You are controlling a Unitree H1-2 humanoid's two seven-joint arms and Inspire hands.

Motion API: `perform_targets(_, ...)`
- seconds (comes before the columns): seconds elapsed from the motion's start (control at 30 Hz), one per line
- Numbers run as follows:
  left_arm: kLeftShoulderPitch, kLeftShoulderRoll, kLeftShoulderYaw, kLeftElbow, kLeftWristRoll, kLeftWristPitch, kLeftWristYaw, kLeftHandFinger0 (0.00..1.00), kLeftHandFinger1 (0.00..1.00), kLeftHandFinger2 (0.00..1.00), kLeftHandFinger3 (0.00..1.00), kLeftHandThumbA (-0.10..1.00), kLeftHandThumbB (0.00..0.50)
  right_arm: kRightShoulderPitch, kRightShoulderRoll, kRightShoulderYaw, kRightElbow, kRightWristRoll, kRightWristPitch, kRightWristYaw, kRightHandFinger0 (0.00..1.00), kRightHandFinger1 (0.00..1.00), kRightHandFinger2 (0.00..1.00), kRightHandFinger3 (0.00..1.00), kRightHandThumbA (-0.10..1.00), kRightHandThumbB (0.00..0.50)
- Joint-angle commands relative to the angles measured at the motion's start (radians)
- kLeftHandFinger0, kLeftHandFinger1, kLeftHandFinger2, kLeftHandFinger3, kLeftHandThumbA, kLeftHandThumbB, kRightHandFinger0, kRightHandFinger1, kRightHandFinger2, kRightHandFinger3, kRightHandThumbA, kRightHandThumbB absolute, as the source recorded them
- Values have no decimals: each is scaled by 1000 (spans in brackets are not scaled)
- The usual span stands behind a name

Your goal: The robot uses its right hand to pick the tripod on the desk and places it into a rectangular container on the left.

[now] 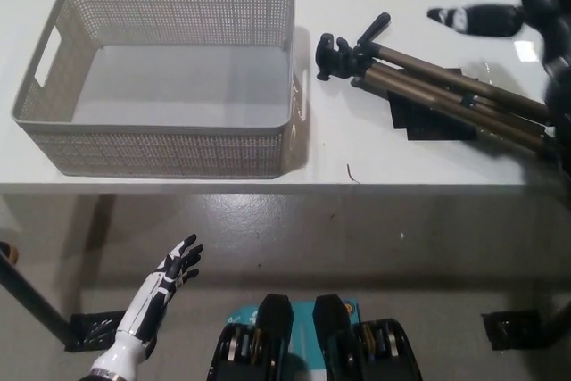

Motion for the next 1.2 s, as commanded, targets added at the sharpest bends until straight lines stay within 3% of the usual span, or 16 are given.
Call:
perform_targets(0.0, -14, 21, -5, -8, 14, -85, -4, 1000, 1000, 1000, 1000, 1000, 500, -255, -20, 135, 356, -198, 141, -3, 1000, 1000, 1000, 1000, 1000, 500)
perform_targets(0.27, -6, 22, -7, -19, 22, -70, -3, 1000, 1000, 1000, 1000, 1000, 500, -362, 55, 228, 681, -150, 170, -19, 1000, 1000, 1000, 1000, 1000, 500)
perform_targets(0.4, -7, 22, -8, -24, 19, -68, -6, 1000, 1000, 1000, 1000, 1000, 500, -391, 97, 174, 837, -29, 127, 2, 1000, 1000, 1000, 1000, 1000, 500)
perform_targets(0.67, -5, 27, -7, -24, 16, -70, -10, 1000, 1000, 1000, 1000, 1000, 500, -423, 124, 128, 1038, 65, 89, 51, 1000, 1000, 1000, 1000, 1000, 500)
perform_targets(0.8, -7, 26, -9, -22, 31, -64, -1, 1000, 1000, 1000, 1000, 1000, 500, -426, 123, 112, 1084, 85, 70, 75, 1000, 1000, 1000, 1000, 1000, 500)
perform_targets(0.87, -8, 27, -10, -31, 45, -48, 5, 1000, 1000, 1000, 1000, 1000, 500, -425, 111, 71, 1079, 144, 5, 121, 1000, 1000, 1000, 1000, 1000, 449)
perform_targets(0.9, -8, 28, -11, -35, 53, -41, 9, 1000, 1000, 1000, 1000, 1000, 500, -429, 106, 53, 1081, 170, -25, 150, 1000, 1000, 1000, 1000, 1000, 448)
perform_targets(1.0, -11, 32, -15, -36, 85, -37, 23, 1000, 1000, 1000, 1000, 1000, 500, -452, 104, 7, 1083, 206, 32, 172, 1000, 1000, 1000, 1000, 1000, 500)
perform_targets(1.17, -15, 34, -16, -41, 109, -14, 30, 1000, 1000, 1000, 1000, 1000, 500, -459, 89, 14, 1068, 209, 4, 201, 1000, 1000, 1000, 1000, 1000, 477)
